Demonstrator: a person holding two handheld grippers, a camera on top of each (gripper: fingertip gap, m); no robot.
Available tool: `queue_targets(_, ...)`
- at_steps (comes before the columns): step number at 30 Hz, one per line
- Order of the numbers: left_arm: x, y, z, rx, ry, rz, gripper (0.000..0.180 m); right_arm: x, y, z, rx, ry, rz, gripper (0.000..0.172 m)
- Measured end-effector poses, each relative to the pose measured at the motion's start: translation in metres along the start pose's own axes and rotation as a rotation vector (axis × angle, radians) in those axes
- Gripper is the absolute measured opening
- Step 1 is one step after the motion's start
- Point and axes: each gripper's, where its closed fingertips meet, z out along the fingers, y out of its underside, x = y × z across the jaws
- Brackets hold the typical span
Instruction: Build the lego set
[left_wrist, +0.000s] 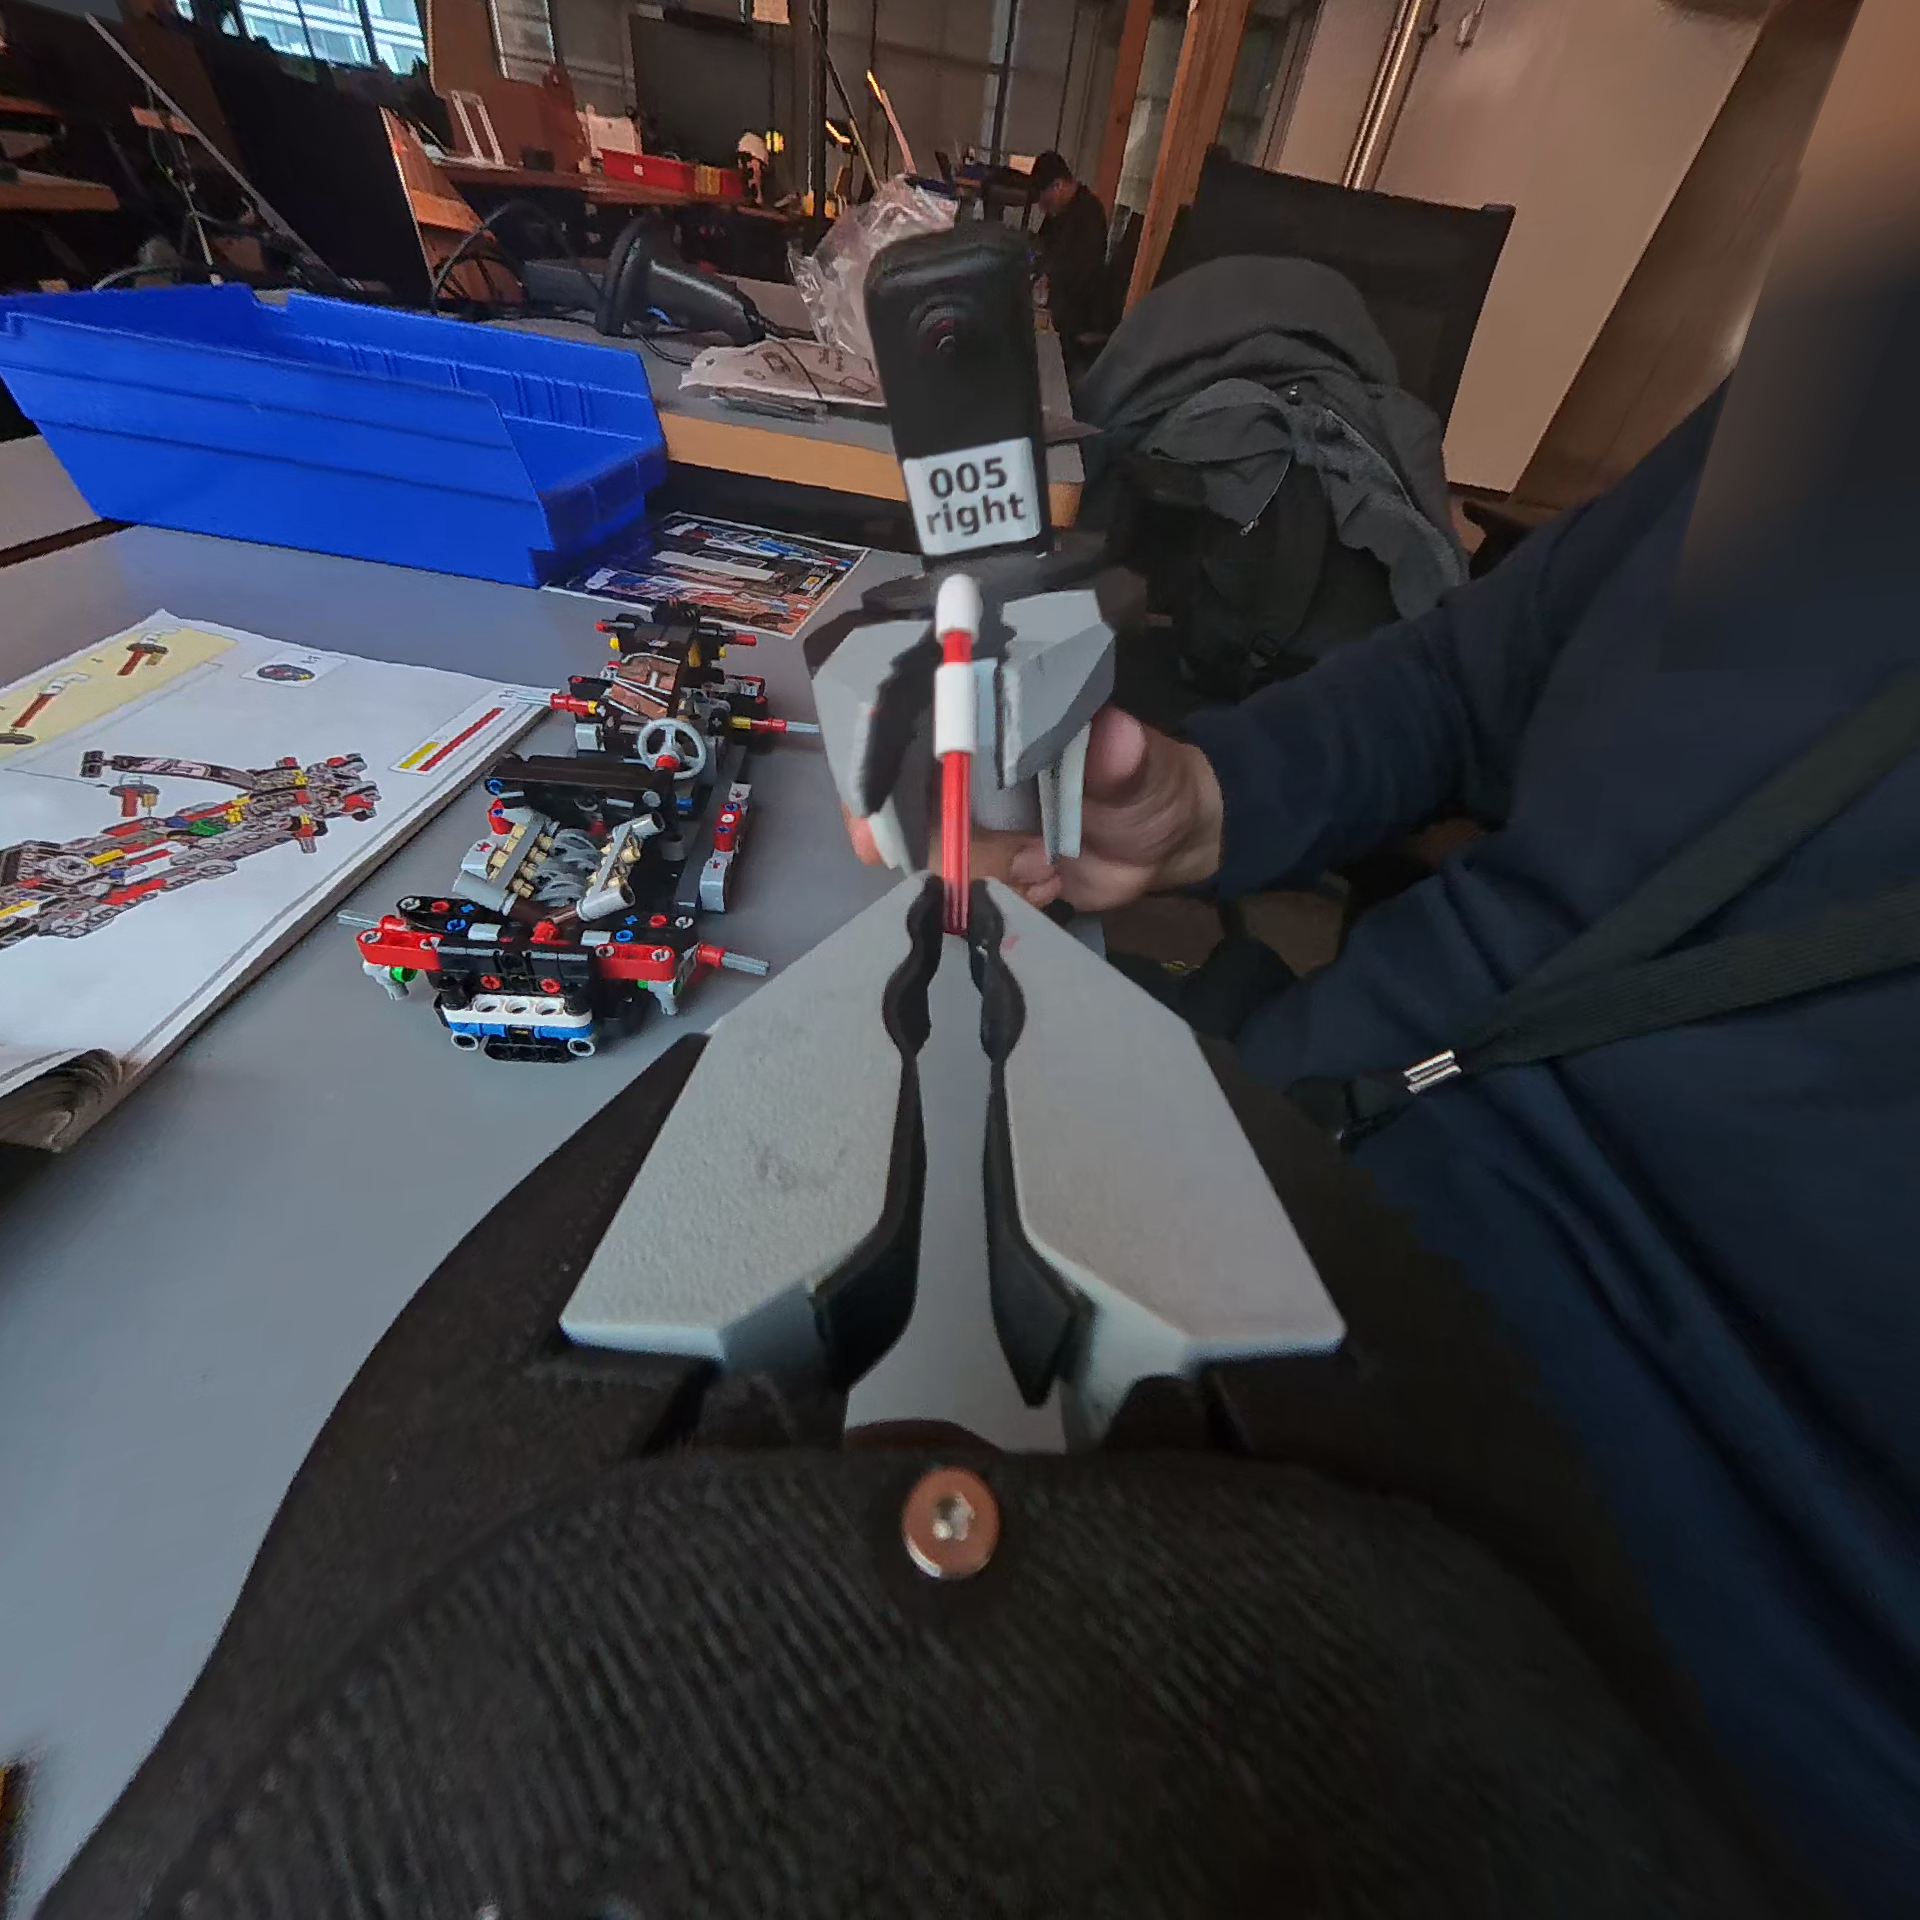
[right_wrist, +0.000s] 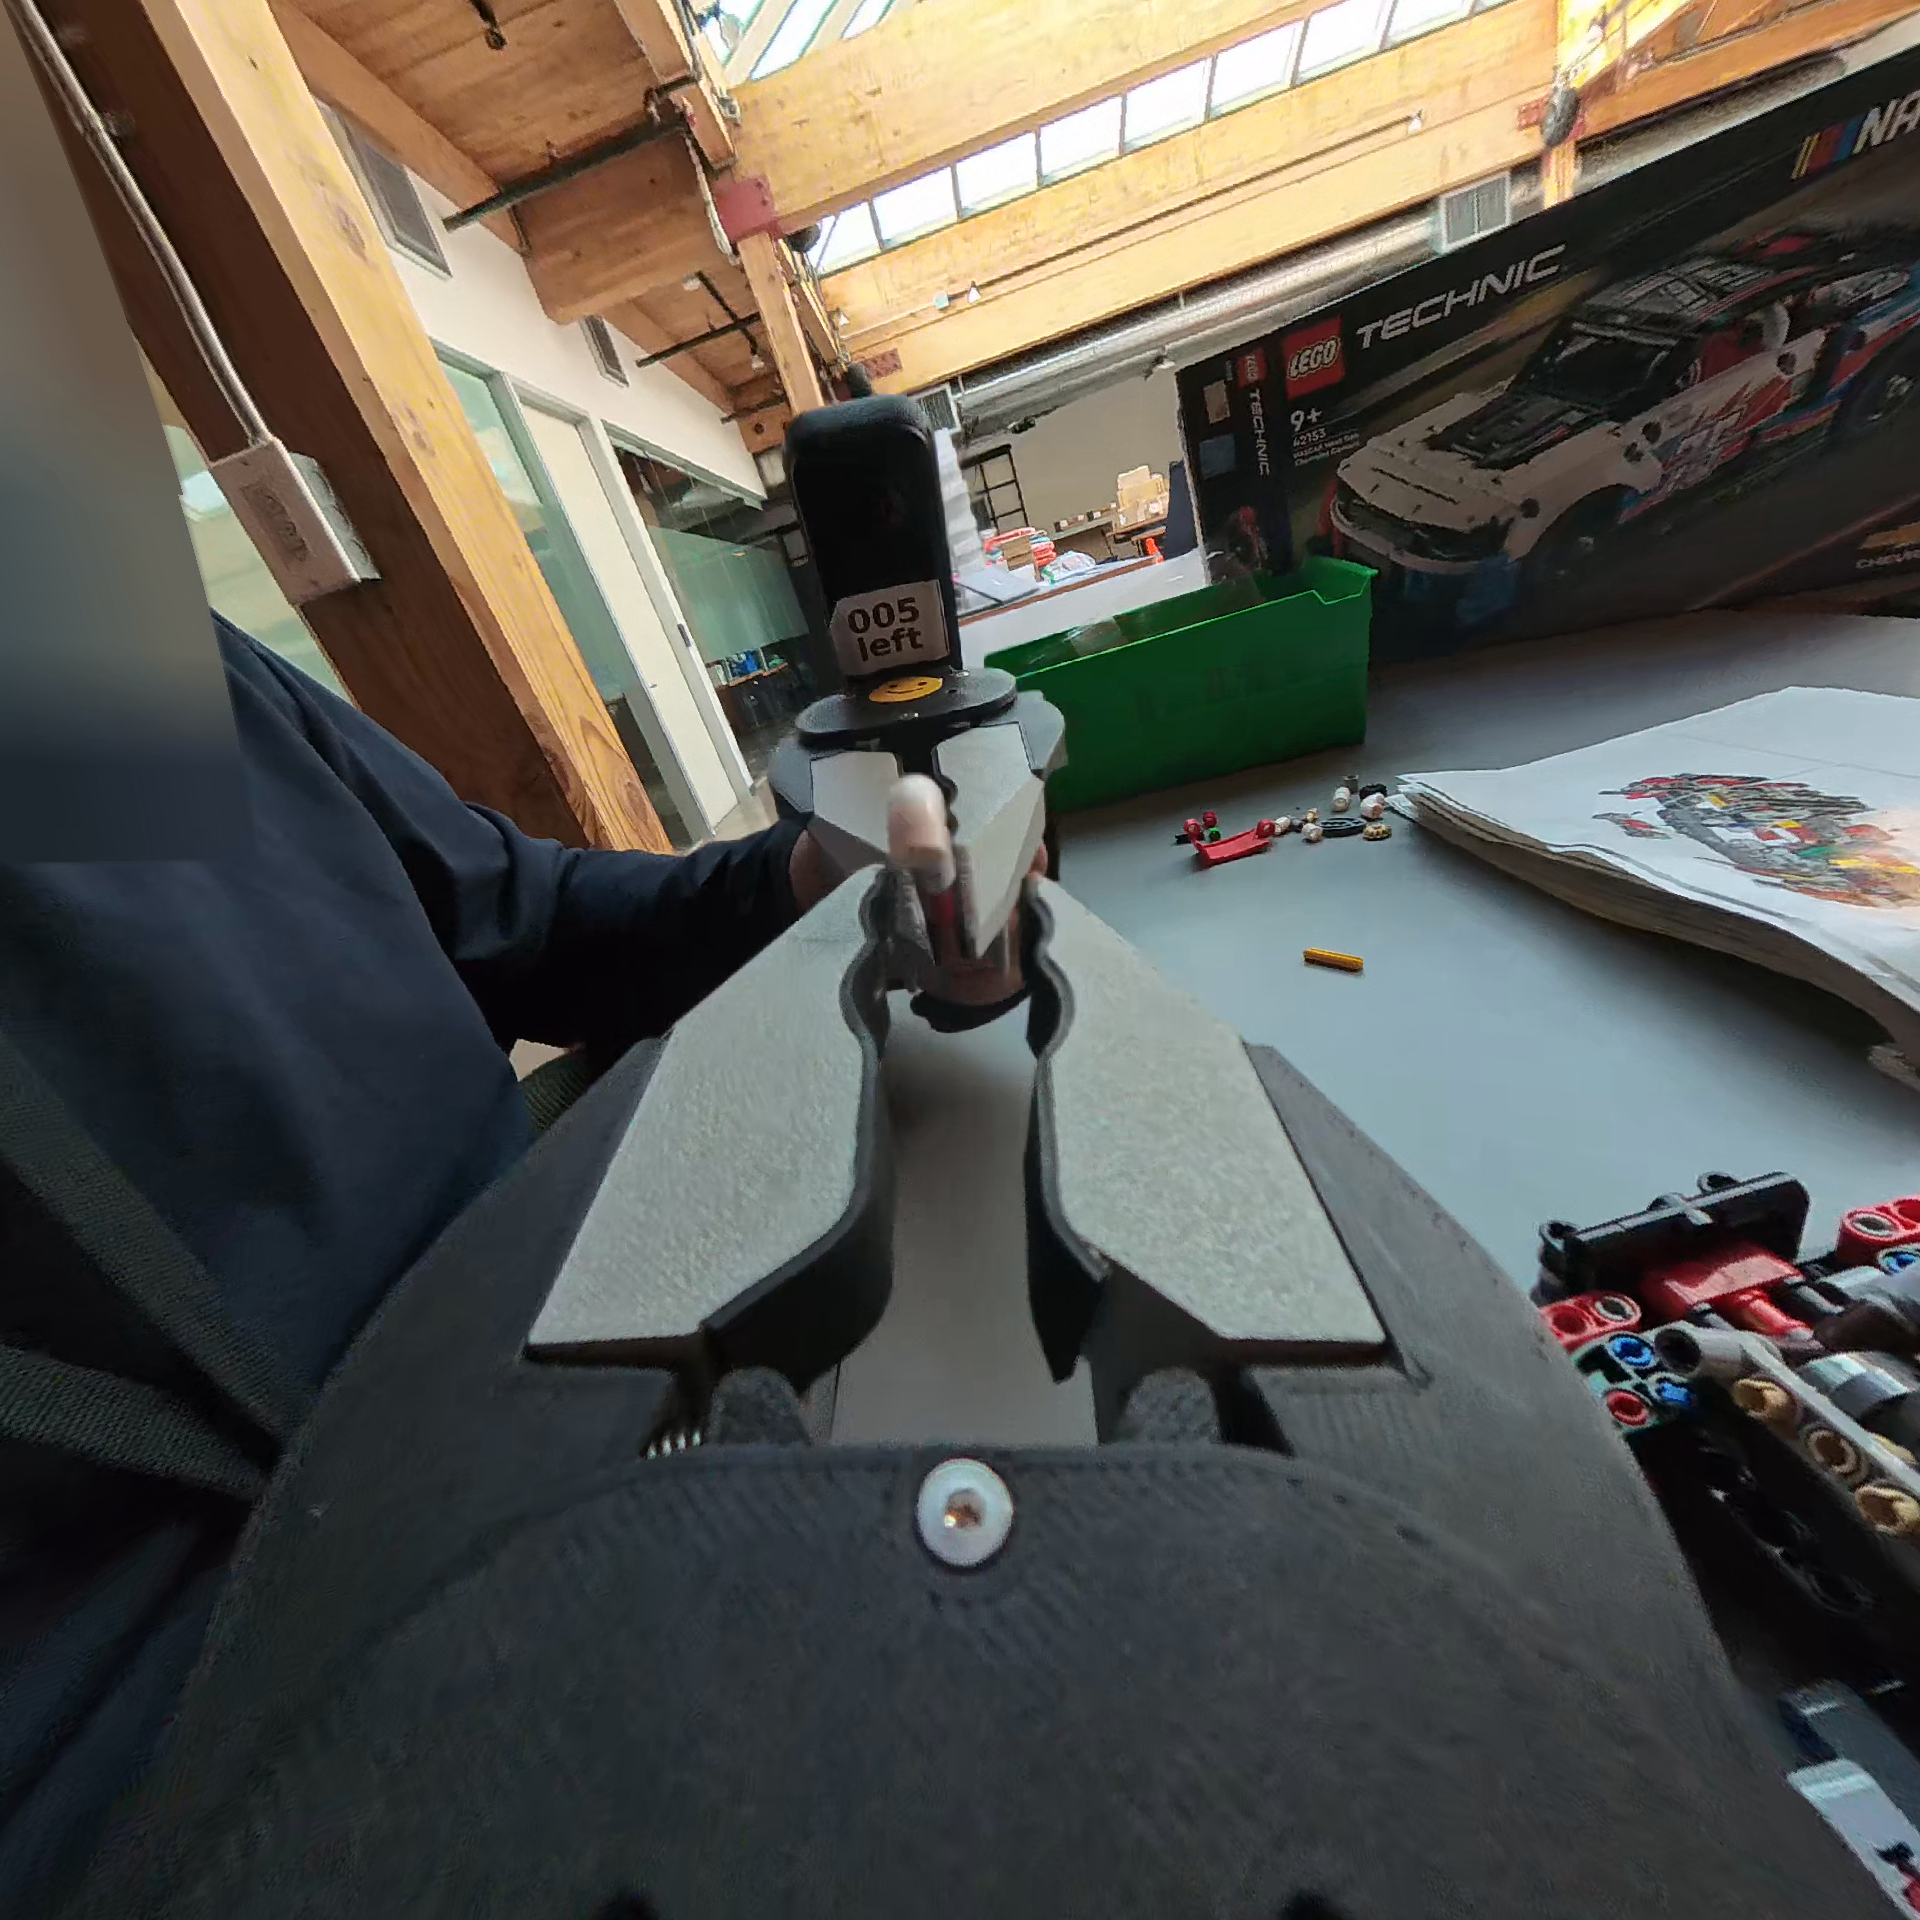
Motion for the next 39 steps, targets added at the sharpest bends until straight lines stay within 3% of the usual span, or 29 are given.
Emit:
queue_targets(7, -0.004, -0.003, 0.000, 0.012, -0.018, -0.037, 0.002, 0.000, 0.005, 0.004, -0.036, 0.024, -0.059, 0.000)
queue_targets(10, -0.009, -0.002, 0.000, -0.003, -0.047, -0.056, 0.002, 0.004, 0.004, 0.003, -0.018, 0.050, -0.061, 0.000)
queue_targets(13, -0.012, -0.004, 0.002, -0.023, -0.081, -0.054, 0.002, 0.006, 0.004, 0.003, 0.006, 0.020, 0.027, 0.013)
queue_targets(20, -0.013, -0.011, 0.008, -0.103, -0.116, -0.098, 0.002, 0.007, -0.008, 0.003, 0.062, 0.049, -0.019, 0.005)
queue_targets(25, -0.026, -0.040, 0.000, -0.327, -0.148, 0.025, 0.002, 0.017, -0.045, -0.013, 0.314, 0.034, 0.081, 0.005)
queue_targets(29, -0.037, -0.080, -0.014, -0.628, -0.136, 0.177, 0.002, 0.025, -0.051, -0.009, 0.328, 0.042, 0.094, 0.010)
queue_targets(34, -0.041, -0.119, -0.010, -0.904, -0.114, 0.177, 0.002, 0.017, -0.088, 0.006, 0.399, 0.005, -0.039, 0.016)
queue_targets(39, -0.030, -0.152, 0.008, -1.029, -0.088, 0.157, 0.002, 0.016, -0.129, 0.004, 0.564, -0.021, -0.059, 0.016)
